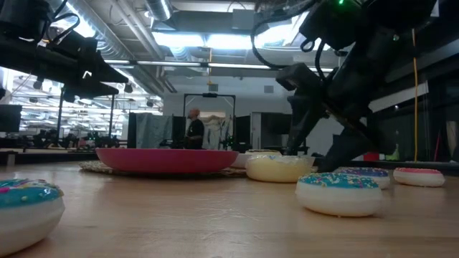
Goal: Pick & Place donuts
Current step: Put the white donut on the white plate
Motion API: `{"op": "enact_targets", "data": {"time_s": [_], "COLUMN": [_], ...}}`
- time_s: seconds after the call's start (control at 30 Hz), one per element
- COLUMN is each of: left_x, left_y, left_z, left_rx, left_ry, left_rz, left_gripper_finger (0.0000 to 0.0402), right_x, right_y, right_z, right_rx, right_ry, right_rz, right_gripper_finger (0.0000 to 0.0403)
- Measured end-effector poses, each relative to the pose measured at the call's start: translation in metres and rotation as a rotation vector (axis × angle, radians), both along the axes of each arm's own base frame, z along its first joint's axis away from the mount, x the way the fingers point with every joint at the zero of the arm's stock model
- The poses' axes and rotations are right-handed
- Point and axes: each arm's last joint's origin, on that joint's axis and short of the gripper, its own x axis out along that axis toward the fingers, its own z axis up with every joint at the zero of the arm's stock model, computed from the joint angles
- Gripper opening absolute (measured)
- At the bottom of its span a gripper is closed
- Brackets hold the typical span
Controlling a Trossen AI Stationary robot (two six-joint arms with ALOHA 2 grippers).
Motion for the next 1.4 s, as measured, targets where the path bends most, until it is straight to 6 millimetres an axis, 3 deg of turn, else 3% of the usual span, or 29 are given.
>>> {"op": "enact_targets", "data": {"time_s": [0.23,0.8,1.0,1.4], "left_x": [0.0,0.0,0.0,0.0], "left_y": [0.0,0.0,0.0,0.0], "left_z": [0.0,0.0,0.0,0.0], "left_rx": [0.0,0.0,0.0,0.0], "left_ry": [0.0,0.0,0.001,0.0], "left_rz": [0.0,0.0,0.0,0.001], "left_gripper_finger": [0.0267,0.0267,0.0267,0.0267], "right_x": [0.002,0.002,0.008,0.014], "right_y": [0.0,0.0,0.002,0.002], "right_z": [-0.001,0.0,0.008,0.048], "right_rx": [0.0,-0.015,-0.015,-0.068], "right_ry": [-0.013,-0.013,-0.033,-0.055], "right_rz": [0.003,0.021,0.027,0.075], "right_gripper_finger": [0.0243,0.0017,0.0027,0.0019]}}
